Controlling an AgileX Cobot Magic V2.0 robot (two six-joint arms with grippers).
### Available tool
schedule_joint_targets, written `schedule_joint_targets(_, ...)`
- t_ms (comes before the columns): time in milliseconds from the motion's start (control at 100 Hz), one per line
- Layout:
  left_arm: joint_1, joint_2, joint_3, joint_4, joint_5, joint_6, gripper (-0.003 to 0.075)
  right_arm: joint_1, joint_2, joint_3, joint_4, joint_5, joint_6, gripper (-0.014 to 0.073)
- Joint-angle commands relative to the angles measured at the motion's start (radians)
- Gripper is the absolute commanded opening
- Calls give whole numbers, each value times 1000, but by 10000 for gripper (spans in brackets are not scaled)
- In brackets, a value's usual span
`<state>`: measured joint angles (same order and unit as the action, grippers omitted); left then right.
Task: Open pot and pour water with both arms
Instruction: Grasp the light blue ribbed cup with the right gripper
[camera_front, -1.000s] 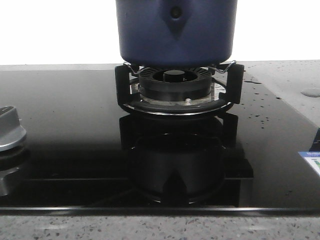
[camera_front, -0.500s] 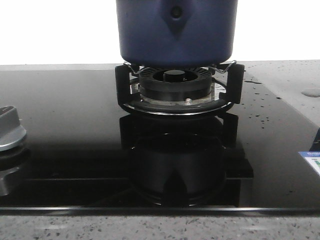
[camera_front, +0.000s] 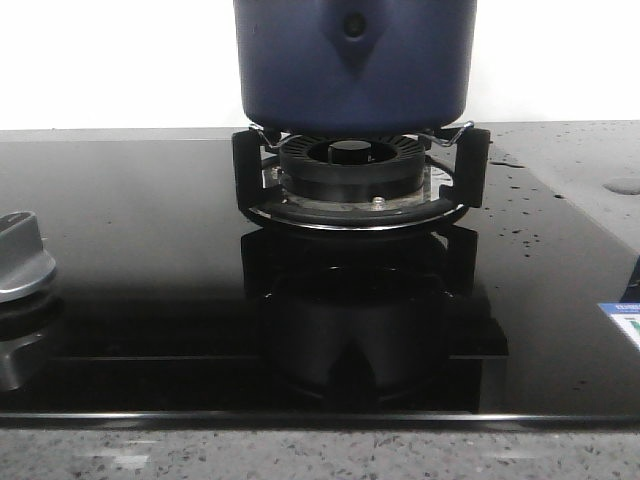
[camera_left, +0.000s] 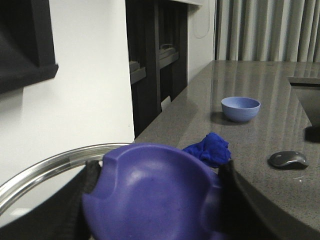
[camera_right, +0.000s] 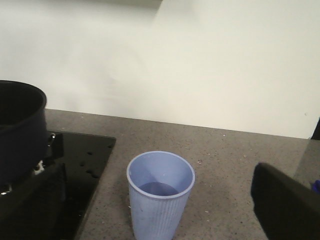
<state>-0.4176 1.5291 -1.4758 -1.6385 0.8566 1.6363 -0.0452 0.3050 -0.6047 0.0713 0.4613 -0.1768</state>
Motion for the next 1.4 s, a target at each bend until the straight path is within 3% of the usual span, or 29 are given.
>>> schedule_joint_targets(0, -5, -82, -41, -49, 10, -44, 221, -3, 40, 46, -19, -169, 5, 657)
schedule_joint_targets(290, 7, -177, -10, 65, -41, -136, 221, -3, 185, 191, 3, -461, 5, 657)
schedule_joint_targets(680, 77, -251, 125, 63, -41, -137, 221, -3, 443, 204, 58, -655, 5, 657)
schedule_joint_targets(1390, 79, -254, 125, 31, -43, -137, 221, -3, 761, 238, 109, -1041, 105, 657)
